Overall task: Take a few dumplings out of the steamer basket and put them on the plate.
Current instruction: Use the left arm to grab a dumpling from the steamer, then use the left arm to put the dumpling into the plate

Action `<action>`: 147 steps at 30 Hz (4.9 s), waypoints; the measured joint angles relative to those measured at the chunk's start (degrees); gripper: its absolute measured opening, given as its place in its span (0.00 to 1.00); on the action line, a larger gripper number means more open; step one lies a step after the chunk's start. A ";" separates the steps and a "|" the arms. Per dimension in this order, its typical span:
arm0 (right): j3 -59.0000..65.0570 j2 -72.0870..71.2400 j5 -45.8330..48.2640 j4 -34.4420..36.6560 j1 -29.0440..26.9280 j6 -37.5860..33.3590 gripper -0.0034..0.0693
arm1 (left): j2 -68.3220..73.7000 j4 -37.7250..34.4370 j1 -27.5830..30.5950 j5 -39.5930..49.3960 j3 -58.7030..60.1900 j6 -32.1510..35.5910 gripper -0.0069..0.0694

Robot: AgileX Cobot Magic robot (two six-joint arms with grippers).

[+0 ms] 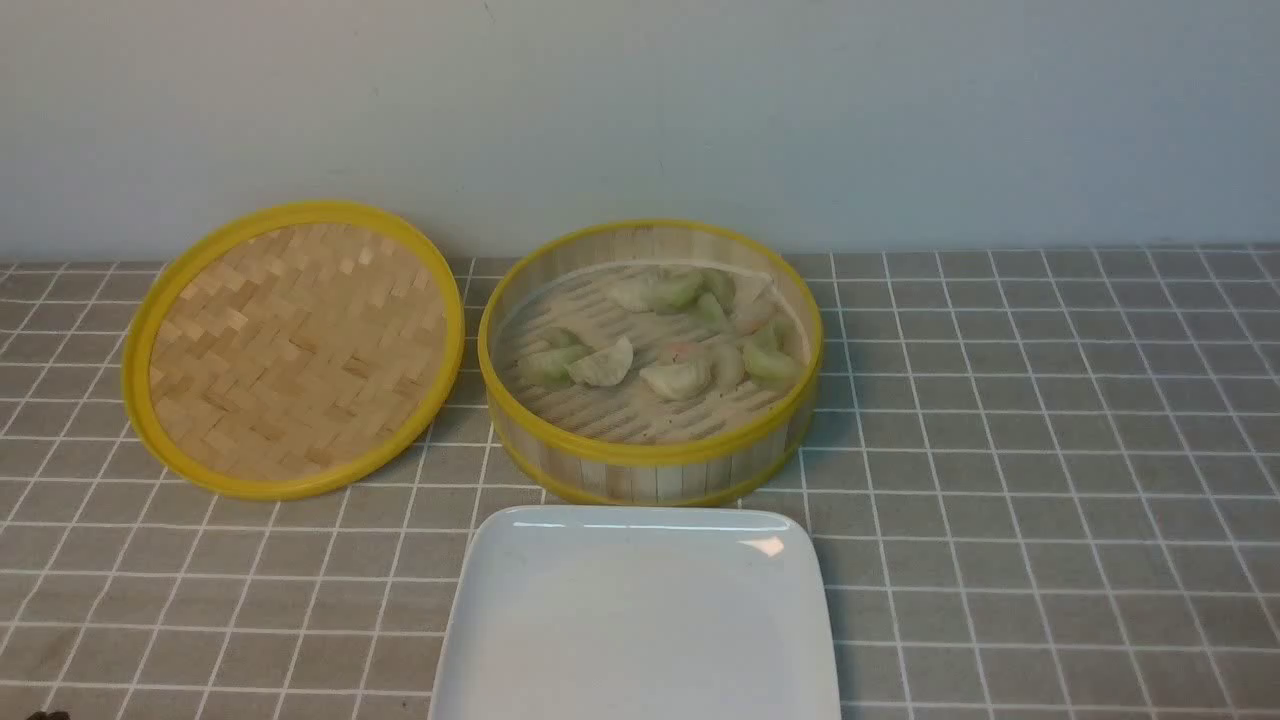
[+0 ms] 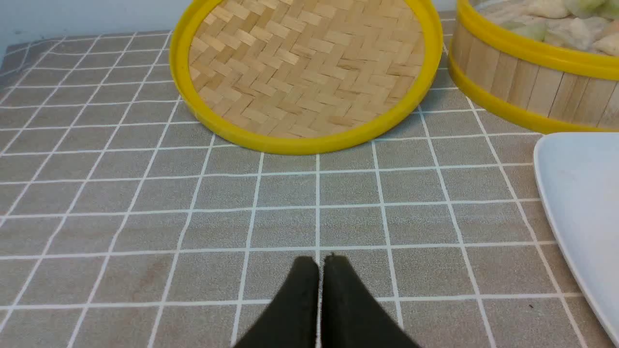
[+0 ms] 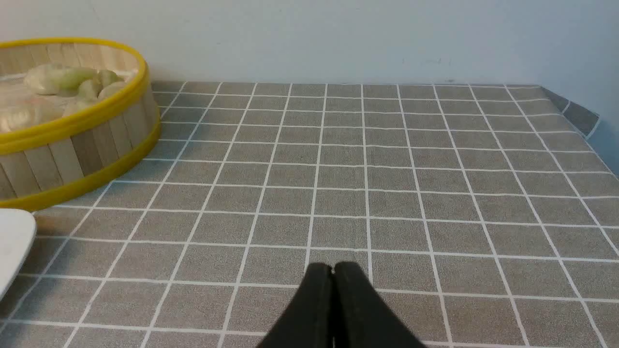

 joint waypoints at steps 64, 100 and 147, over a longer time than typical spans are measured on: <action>0.58 0.00 -27.50 30.14 0.00 12.75 0.03 | 25.41 -18.11 0.01 -0.12 -36.91 -9.88 0.08; -49.99 39.15 39.95 14.79 2.46 -3.82 0.03 | 128.88 -11.46 -19.43 48.36 -124.87 15.11 0.10; -49.99 39.15 40.39 13.38 2.52 -4.05 0.03 | 133.08 -11.44 -21.59 48.33 -134.35 13.13 0.36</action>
